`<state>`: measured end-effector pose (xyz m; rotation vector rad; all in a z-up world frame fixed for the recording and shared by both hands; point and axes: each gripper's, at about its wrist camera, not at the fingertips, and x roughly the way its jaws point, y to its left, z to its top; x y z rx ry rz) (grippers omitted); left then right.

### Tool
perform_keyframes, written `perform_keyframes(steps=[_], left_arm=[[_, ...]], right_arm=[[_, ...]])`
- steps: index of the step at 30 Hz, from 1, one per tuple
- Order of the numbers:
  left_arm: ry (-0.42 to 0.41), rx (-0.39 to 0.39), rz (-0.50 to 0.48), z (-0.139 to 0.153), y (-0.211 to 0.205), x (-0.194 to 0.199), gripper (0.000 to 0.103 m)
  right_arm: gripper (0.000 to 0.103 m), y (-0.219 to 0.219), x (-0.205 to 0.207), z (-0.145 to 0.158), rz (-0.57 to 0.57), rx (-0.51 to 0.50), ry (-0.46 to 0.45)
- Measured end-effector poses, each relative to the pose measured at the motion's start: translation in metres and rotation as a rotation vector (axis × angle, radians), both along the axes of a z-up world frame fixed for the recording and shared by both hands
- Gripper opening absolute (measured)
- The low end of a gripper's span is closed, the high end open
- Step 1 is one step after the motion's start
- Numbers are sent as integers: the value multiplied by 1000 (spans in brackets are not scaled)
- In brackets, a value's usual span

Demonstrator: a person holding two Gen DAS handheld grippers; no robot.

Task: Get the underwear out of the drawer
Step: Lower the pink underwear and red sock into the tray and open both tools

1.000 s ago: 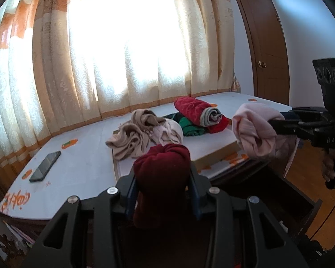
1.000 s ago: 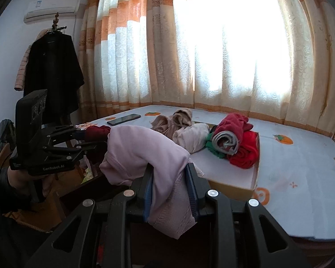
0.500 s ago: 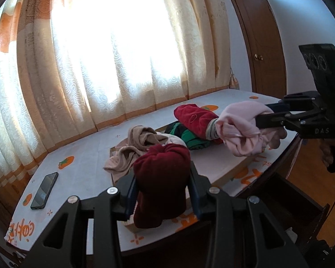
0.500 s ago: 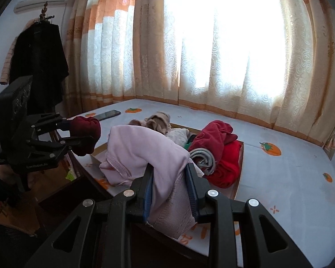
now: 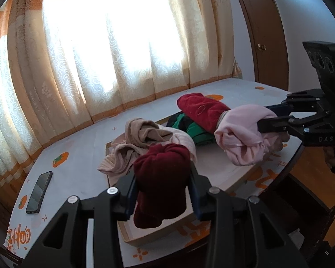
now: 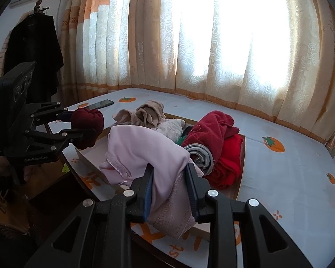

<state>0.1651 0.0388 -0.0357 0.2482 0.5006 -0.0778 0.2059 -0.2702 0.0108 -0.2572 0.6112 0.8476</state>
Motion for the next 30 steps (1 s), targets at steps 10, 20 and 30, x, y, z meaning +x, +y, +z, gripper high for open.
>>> perform_keyframes(steps=[10,20,30], left_arm=[[51,-6,17,-6,9,26,38],[82,-4,14,-11,9,36,38],[136,-11,17,-23,11,49,38]], right_arm=[[30,14,13,-8,11,-36,14],[30,29,17,-16,44,-84,20],[30,30,26,-26,39,-145,19]])
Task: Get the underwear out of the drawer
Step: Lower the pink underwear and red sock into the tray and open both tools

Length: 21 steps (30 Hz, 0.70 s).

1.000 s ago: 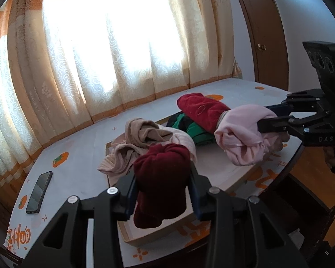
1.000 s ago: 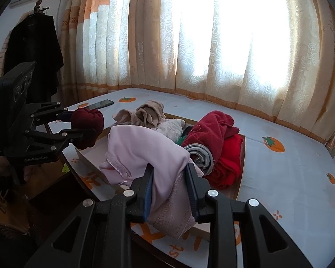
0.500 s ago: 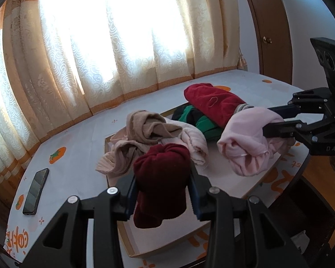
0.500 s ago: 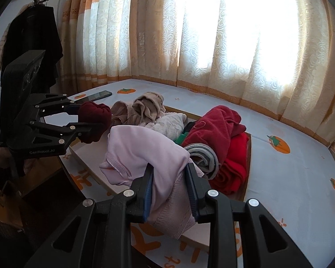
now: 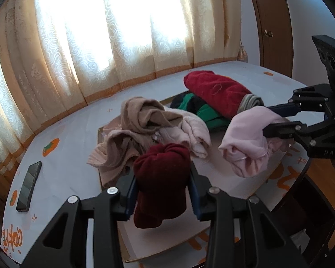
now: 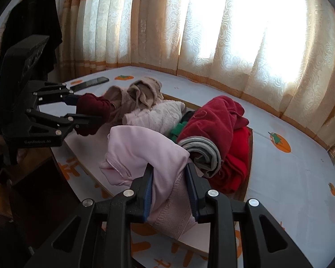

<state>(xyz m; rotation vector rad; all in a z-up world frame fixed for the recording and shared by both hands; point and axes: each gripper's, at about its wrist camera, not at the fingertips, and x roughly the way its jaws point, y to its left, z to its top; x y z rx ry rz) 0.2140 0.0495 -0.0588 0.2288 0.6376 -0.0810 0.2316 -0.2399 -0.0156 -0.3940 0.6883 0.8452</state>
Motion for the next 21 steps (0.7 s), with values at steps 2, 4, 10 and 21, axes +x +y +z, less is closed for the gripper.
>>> perform_keyframes(steps=[2,4,10,21], left_arm=[[16,5,-3,-3,-1,2,38],[34,9,-8,-7,-2,5,38],[69,4,-9,-15,1,10,38],[105,16,2,-20,-1,27,38]], right_arm=[[30,2,1,-5,-3,-27,-3],[31,3,1,-8,-3,-44,-2],[31,3,6,-17,-9,-66,19],[31,1,16,-20,-43,-63,43]])
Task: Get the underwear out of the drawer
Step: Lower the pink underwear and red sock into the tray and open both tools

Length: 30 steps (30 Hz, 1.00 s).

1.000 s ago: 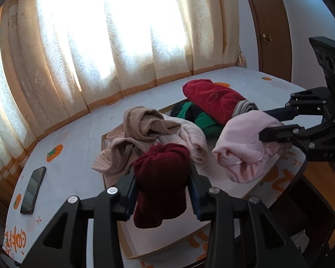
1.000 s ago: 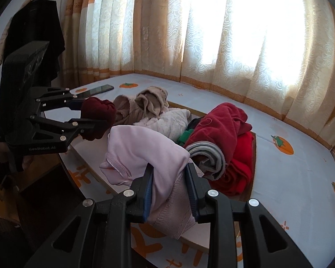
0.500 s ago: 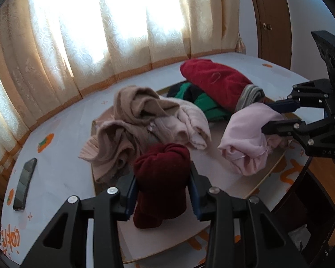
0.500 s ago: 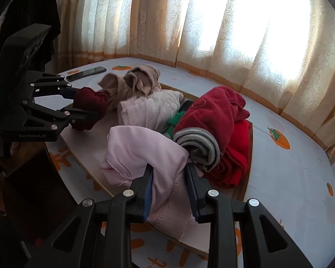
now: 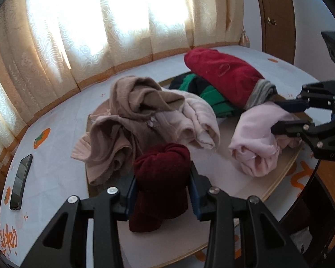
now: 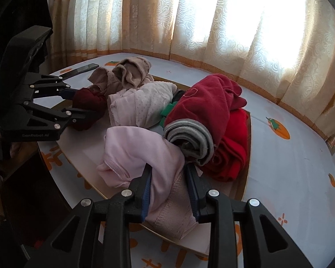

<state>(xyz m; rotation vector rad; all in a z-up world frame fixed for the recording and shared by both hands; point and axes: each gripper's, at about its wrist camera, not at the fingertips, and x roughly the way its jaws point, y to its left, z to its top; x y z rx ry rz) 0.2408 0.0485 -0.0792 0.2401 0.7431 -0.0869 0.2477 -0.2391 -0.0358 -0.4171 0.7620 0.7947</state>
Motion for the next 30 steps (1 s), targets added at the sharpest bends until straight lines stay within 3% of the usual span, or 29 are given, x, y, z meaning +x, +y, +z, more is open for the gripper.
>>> perform_keyframes(steps=[20,22,25,30], left_arm=[[21,16,-7,-9,-5,-4,45],[24,27,-9,-10,-6,-5,47],[18,21,-5,-9,-6,-7,51],[13,25,5,-8,-6,-8,55]], right_arm=[[39,-3,-4,-5,-19,19,56],[42,-4,-5,-4,-21,21,55],[58,-5,-5,-4,-24,32,62],[60,-5,-7,-5,-31,35,58]])
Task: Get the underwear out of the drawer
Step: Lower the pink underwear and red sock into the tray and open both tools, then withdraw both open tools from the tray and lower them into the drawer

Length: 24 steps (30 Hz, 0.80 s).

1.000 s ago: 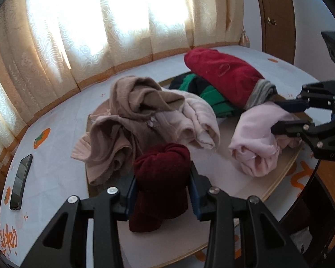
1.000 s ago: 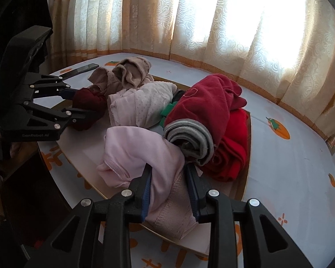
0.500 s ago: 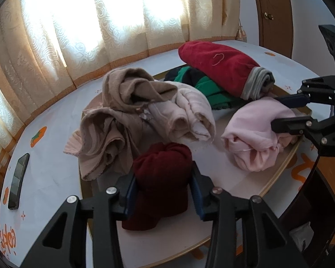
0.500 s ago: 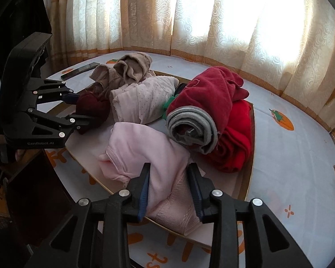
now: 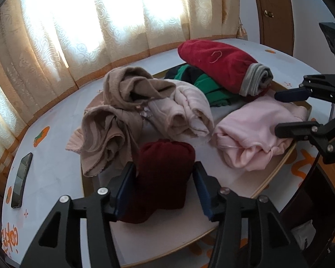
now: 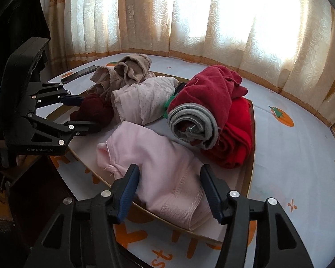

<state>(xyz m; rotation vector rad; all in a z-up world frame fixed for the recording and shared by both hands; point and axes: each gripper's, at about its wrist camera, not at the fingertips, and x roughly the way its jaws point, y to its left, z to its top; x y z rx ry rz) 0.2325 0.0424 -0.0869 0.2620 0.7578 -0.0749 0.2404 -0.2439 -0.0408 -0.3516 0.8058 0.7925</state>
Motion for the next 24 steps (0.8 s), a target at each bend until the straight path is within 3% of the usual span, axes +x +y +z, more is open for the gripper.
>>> perform_keyframes(steps=[4,13,18,24], left_arm=[[-25,10,20,4,2,-4,77],[-37,16,18,6,-2,-14,79],[-62,-1,19,12,-1,-25,90],[-86,-21,17,19,-4,-42,91]], right_arm=[[63,-1,-1,1,-13,0,-4],[68,-8,-10,7,-28,26,-9],[71,-13,-27,13,-15,48,-16],[73,-18,-49,19,3,58,-37]])
